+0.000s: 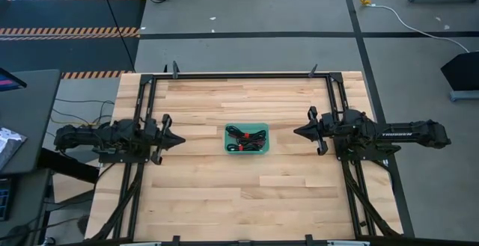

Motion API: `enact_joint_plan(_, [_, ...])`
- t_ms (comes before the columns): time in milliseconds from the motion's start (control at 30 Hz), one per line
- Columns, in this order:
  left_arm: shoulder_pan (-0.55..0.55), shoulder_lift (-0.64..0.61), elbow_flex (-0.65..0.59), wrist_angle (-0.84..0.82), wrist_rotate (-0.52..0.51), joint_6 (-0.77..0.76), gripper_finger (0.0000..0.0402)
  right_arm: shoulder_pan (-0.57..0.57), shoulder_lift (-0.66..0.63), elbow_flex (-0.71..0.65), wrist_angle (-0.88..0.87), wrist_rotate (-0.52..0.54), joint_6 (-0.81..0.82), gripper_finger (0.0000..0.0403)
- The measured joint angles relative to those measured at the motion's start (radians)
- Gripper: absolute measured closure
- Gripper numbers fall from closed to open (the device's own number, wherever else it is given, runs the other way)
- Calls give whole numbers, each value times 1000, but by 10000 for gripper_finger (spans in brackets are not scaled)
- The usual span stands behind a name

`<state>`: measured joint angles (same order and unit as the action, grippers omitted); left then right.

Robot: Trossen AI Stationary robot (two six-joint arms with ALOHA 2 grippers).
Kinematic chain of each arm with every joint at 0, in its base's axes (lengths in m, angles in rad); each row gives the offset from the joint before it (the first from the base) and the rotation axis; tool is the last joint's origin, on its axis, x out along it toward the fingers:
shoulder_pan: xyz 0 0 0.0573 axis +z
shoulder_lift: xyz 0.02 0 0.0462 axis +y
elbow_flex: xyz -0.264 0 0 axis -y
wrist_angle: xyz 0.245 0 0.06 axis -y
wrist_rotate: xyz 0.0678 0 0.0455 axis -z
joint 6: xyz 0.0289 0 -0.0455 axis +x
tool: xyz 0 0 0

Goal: Pick and place USB-C Cables
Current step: Return to Home Position

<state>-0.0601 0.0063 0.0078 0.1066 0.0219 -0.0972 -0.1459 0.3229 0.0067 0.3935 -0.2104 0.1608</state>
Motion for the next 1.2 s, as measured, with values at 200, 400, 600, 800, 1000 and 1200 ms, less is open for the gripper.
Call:
enact_joint_plan(200, [0,0,0,20,-27,23,388,0,0,0,0,0,1,398])
enact_joint_plan(400, [0,0,0,16,-29,31,388,0,0,0,0,0,1,398])
enact_joint_plan(600, [0,0,0,16,-29,31,382,0,0,0,1,0,1,398])
enact_joint_plan(800, [0,0,-1,16,-29,31,382,0,0,0,1,0,1,398])
enact_joint_plan(1000, [0,0,-1,16,-29,31,381,0,0,0,1,0,1,398])
enact_joint_plan(1200, [0,0,-1,16,-29,31,382,0,0,0,1,0,1,398])
